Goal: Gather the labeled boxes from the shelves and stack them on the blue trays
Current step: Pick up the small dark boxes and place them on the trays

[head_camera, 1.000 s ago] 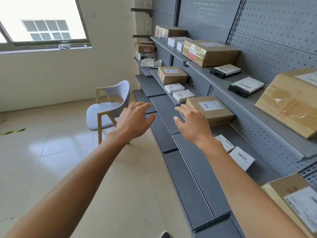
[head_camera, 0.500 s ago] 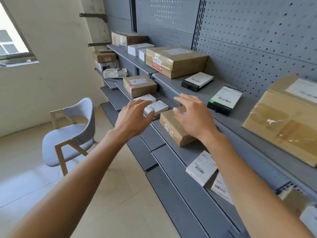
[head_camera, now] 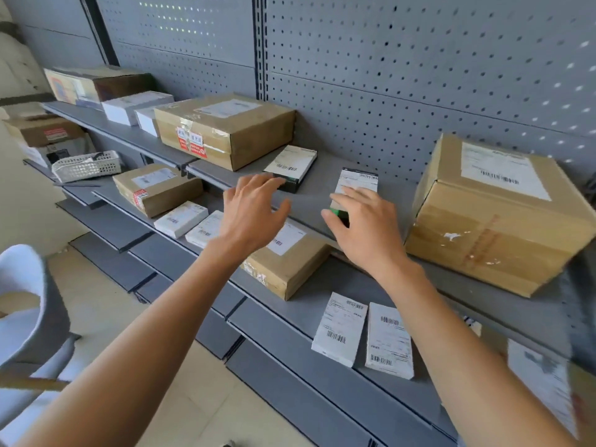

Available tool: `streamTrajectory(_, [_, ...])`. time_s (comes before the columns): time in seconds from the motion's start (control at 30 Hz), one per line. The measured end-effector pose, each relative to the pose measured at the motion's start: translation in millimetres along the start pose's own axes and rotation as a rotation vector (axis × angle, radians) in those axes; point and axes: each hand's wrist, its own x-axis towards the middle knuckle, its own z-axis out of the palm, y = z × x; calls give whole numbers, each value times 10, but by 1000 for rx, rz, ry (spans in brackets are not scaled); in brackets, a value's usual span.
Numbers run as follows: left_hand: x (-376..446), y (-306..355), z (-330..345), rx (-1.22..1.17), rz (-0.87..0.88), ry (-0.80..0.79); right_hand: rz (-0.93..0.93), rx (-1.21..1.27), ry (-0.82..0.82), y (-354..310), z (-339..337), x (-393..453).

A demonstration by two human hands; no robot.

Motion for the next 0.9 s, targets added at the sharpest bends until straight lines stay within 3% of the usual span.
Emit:
streamTrajectory(0.47, [877, -204, 326, -12, 157, -226, 368, -173, 40, -259, 233, 172])
streamTrajectory(0.63, [941, -293, 351, 5, 222, -227, 429, -214, 22, -402, 312, 169])
streamTrajectory(0.9, [1035, -438, 274, -105, 286, -247, 445, -204, 140, -463, 447, 202])
